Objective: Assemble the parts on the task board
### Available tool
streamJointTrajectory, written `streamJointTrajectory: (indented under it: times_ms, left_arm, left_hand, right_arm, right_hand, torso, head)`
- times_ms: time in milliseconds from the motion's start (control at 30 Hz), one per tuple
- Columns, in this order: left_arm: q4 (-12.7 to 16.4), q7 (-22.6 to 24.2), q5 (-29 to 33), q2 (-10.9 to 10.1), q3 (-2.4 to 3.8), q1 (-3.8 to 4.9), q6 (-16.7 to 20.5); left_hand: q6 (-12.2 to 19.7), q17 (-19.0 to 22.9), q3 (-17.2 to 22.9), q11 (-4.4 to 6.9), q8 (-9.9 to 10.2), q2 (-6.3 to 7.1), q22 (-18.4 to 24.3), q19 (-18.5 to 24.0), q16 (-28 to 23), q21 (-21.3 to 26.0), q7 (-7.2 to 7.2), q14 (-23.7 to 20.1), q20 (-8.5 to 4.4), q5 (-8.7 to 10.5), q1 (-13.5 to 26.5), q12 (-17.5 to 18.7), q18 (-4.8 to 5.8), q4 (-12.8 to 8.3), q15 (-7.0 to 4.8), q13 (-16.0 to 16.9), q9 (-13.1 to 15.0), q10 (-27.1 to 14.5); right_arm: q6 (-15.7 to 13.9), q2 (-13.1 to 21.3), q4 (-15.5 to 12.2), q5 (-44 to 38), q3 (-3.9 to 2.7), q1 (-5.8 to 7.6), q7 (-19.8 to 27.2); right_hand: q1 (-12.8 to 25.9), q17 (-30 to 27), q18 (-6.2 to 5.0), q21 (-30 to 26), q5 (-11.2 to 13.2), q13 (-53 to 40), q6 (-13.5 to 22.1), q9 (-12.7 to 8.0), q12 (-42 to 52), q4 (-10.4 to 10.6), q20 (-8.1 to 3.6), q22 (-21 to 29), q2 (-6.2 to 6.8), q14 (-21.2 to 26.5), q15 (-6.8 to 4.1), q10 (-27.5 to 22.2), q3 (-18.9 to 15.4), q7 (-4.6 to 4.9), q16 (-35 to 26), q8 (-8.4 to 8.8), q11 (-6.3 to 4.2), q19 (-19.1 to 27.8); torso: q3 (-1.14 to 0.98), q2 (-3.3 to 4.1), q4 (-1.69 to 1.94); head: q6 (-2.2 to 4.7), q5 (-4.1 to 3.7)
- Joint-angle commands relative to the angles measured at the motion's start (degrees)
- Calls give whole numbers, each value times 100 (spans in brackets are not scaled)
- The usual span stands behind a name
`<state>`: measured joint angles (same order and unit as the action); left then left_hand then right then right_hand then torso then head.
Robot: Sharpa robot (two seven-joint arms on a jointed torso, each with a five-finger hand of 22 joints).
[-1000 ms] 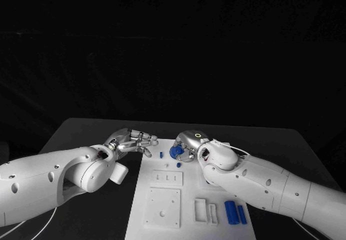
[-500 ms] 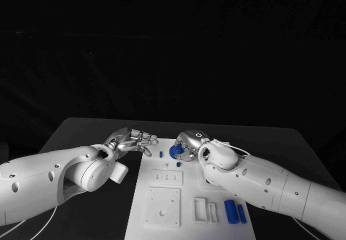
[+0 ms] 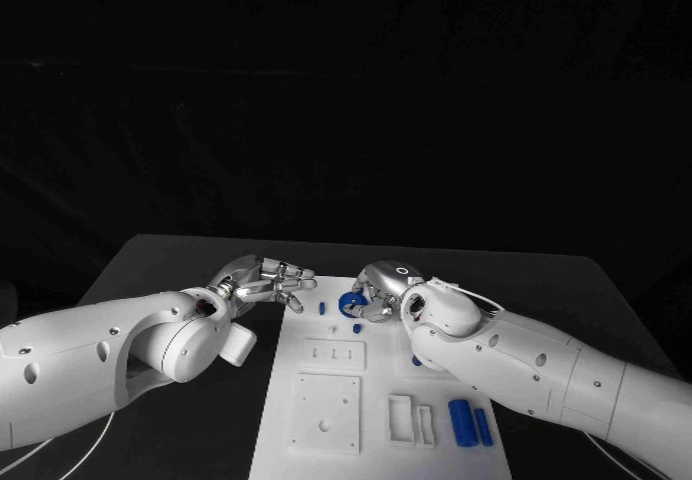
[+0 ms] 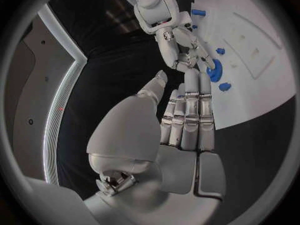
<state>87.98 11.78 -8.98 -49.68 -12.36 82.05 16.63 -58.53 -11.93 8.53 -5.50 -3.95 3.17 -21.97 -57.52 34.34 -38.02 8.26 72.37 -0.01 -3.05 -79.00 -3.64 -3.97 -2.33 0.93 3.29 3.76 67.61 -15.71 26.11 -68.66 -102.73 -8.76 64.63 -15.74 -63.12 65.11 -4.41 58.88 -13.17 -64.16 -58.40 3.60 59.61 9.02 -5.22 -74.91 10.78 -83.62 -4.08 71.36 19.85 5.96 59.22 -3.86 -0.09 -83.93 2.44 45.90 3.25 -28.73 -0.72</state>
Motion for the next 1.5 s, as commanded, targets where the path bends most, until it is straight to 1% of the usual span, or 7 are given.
streamJointTrajectory:
  times_ms: [33, 333, 767, 867, 1000, 1133, 1500]
  left_arm:
    - [13, 23, -14, 6, 3, 9, -86]
    - [22, 20, -14, -18, 2, 9, -76]
    - [-6, 31, -14, -44, 2, 9, -74]
    - [-11, 33, -14, -54, 2, 9, -75]
    - [-4, 36, -14, -79, 1, 9, -73]
    - [1, 34, -14, -100, 0, 9, -83]
    - [-42, 35, -52, -110, -1, 8, -135]
  left_hand:
    - [38, 8, -32, 2, 37, -18, 5, 29, -12, -16, -17, -47, -2, -18, 55, 25, -33, 4, 5, 10, 0, -31]
    - [44, 11, -37, 1, 37, -17, 14, 29, -18, -10, -17, -53, 1, -19, 61, 25, -32, 14, 7, 10, 0, -35]
    - [45, 13, -37, 0, 37, -15, 19, 31, -23, -6, -16, -58, 2, -20, 55, 25, -32, 12, 9, 10, 0, -36]
    - [45, 13, -37, 0, 37, -15, 19, 31, -23, -6, -16, -58, 2, -20, 55, 25, -32, 12, 9, 10, 0, -36]
    - [40, 18, -37, 1, 36, -15, 27, 34, -30, -6, -17, -59, 3, -19, 51, 25, -31, 13, 9, 10, 0, -32]
    - [30, 19, -33, 5, 35, -17, 28, 38, -32, -6, -21, -62, 2, -20, 45, 23, -29, 11, 7, 10, 1, -17]
    - [28, 21, 24, 81, 35, -21, 31, 70, -48, -10, -41, -79, -25, -21, 40, 20, 7, 23, -21, 14, 0, 269]
  right_arm:
    - [68, 52, -26, 165, 2, -5, 141]
    - [-102, 235, -132, 216, 2, -42, 164]
    - [-1475, 788, -703, 780, -110, -119, 593]
    - [-1412, 1005, -847, 937, -214, -124, 691]
    - [-1039, 1357, -896, 1410, -365, -127, 1001]
    - [-706, 1652, -781, 1819, -438, -128, 1420]
    - [-144, 2026, -121, 2462, -491, -152, 2237]
  right_hand:
    - [41, 4, 45, -11, -183, -5, -66, 1, 19, 20, 25, -779, 18, 12, 13, 12, 13, -8, 14, 28, 8, -113]
    - [26, 18, 51, 16, -420, -20, -101, -1, 36, -82, 14, -782, 19, 8, 3, 27, 75, -16, 40, 29, -4, -113]
    - [-140, 11, 52, 170, -931, -57, 17, -3, 67, -446, 21, -807, 46, 9, 12, 70, -125, 17, 92, 31, 11, -132]
    - [-237, -5, 51, 162, -848, -56, 16, -3, 62, -475, 26, -804, 41, 14, 16, 66, -330, 20, 82, 31, 17, -124]
    - [-827, -23, 50, 134, -148, -49, -1, -3, 49, -699, 35, -799, -36, 24, 24, 50, -616, 30, 63, 31, 26, -102]
    - [-1133, 2, 51, 71, -318, -55, -89, -3, 45, -1175, 34, -786, -145, 29, 22, 30, -585, 45, 67, 33, 21, -66]
    - [-1233, 27, 54, 73, -606, -29, -90, -2, 6, -1506, 42, -786, -236, 32, 30, 3, -923, 45, 31, 31, 28, -41]
  torso:
    - [1, -4, 5]
    - [-1, 0, -2]
    - [-12, -4, -6]
    - [-14, -11, -17]
    - [-28, -13, -51]
    - [-62, -16, -97]
    - [-134, -4, -144]
  head:
    - [2, 5]
    - [10, 22]
    - [39, 22]
    - [44, 14]
    - [70, -3]
    - [80, -8]
    - [83, -70]
